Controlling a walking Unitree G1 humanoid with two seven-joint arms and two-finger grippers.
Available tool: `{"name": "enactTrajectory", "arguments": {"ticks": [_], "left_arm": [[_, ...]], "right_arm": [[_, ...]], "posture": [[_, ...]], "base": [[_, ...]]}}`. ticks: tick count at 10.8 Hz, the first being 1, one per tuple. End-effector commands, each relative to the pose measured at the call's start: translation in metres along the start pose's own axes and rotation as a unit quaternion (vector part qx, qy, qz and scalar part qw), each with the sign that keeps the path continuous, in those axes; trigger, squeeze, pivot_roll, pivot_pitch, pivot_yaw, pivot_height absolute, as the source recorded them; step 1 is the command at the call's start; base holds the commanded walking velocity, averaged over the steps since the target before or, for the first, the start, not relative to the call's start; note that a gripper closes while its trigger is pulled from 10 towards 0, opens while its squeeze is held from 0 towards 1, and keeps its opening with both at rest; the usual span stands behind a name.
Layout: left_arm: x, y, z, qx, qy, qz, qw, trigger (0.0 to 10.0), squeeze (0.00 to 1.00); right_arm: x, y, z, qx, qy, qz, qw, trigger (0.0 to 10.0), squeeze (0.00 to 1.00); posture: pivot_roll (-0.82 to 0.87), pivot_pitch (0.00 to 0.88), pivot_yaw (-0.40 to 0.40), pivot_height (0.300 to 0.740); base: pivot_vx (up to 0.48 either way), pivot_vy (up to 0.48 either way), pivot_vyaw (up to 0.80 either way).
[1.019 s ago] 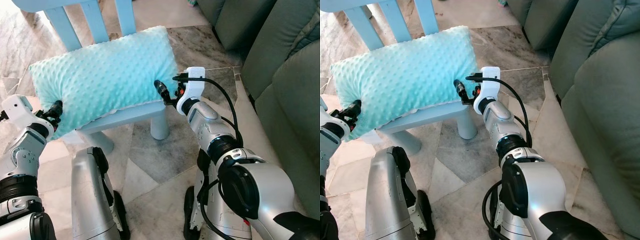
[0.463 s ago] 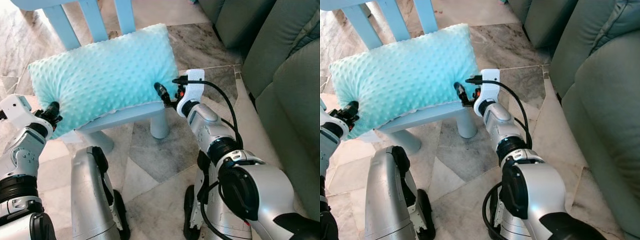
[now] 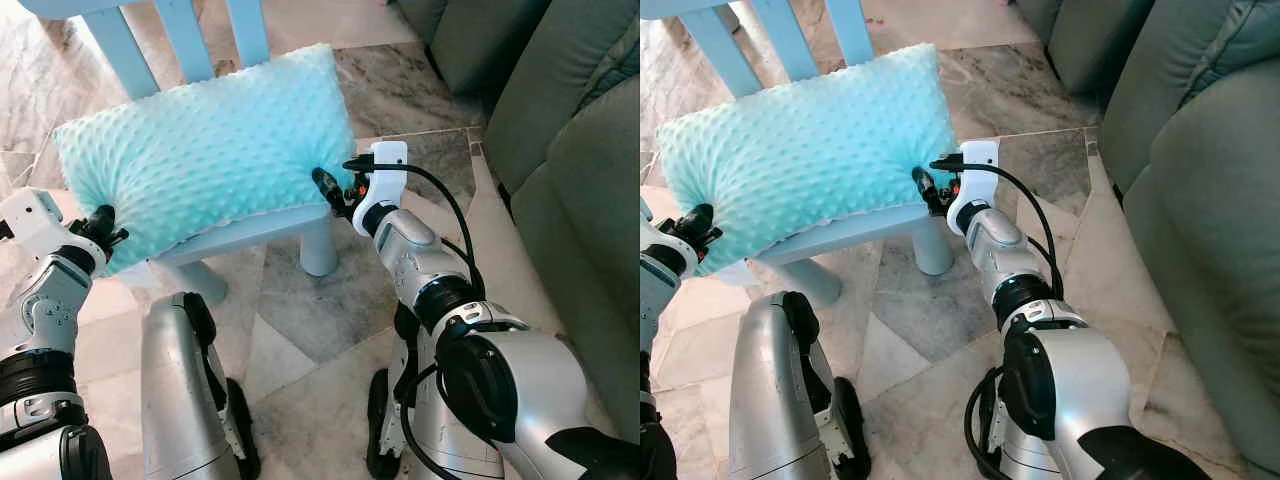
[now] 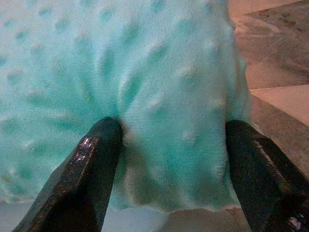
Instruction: Move the pillow to the sofa
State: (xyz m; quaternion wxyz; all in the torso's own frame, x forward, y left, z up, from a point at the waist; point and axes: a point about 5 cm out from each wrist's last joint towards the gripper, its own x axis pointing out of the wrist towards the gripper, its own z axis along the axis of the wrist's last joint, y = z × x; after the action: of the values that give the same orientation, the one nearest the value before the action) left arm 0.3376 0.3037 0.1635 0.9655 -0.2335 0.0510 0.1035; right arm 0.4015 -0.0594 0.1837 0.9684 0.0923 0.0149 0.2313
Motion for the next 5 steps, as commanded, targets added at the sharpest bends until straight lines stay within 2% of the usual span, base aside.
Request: {"name": "enactTrajectory", "arguments": {"ticks": [1, 5], "left_arm": [[-0.0048, 0.0115, -0.0097, 0.006, 0.015, 0.023, 1.0, 0.0, 0.0], [-0.0044, 0.0108, -0.0115, 0.007, 0.016, 0.023, 1.0, 0.0, 0.0]], "right_arm": [[-0.0025, 0.0046, -0.0141, 0.001, 0.021, 0.014, 1.0, 0.0, 0.0], [-0.0048, -0.0005, -0.0149, -0.014, 0.02, 0.01, 1.0, 0.0, 0.0]], "posture": [[0.23, 0.438, -0.007, 0.403], [0.23, 0.439, -0.008, 0.403]], "base": [[0.0, 0.0, 0.0], [0.0, 0.0, 0.0]]}}
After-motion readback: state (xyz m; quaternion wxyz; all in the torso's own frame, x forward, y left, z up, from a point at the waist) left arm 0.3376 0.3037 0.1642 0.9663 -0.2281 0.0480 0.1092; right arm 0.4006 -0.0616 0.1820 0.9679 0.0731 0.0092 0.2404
